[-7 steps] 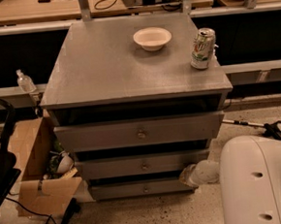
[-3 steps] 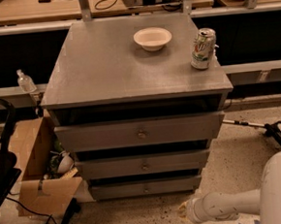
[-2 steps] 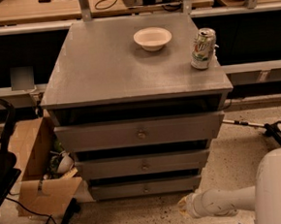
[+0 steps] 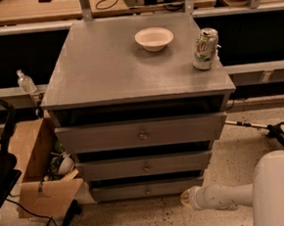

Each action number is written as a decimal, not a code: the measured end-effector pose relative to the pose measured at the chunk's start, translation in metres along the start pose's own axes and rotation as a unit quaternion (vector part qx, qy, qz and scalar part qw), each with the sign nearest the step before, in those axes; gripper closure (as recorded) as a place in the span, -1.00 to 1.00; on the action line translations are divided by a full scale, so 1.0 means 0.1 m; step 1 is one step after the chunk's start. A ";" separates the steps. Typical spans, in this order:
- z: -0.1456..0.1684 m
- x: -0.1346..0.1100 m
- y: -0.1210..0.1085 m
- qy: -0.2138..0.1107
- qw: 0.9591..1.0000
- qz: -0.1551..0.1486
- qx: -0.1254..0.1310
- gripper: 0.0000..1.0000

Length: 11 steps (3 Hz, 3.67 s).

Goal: Open bottom drawer

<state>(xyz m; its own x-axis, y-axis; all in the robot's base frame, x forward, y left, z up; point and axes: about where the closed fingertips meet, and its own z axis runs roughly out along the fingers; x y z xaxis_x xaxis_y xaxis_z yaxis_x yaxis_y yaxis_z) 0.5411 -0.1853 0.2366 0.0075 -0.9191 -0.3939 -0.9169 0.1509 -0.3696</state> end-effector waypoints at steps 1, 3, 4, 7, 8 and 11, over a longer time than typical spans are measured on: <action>0.01 -0.01 0.00 -0.001 1.000 0.000 -0.001 0.25; 0.03 -0.03 0.02 -0.002 1.000 -0.001 -0.002 -0.68; 0.04 -0.04 0.03 -0.002 1.000 -0.001 -0.004 -1.00; 0.66 -0.10 -0.40 0.036 0.999 -0.003 -0.026 -1.00; 0.66 -0.10 -0.40 0.036 0.999 -0.003 -0.026 -1.00; 0.98 -0.04 -0.31 0.038 0.997 0.005 -0.060 -0.62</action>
Offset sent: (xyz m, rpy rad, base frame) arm 0.0001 0.0013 -0.0007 0.0010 0.0007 0.0015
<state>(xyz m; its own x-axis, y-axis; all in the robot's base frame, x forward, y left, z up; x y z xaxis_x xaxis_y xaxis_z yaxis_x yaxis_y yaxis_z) 0.6086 -0.1503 0.1676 -0.0273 -0.9435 -0.3302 -0.9582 0.1188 -0.2604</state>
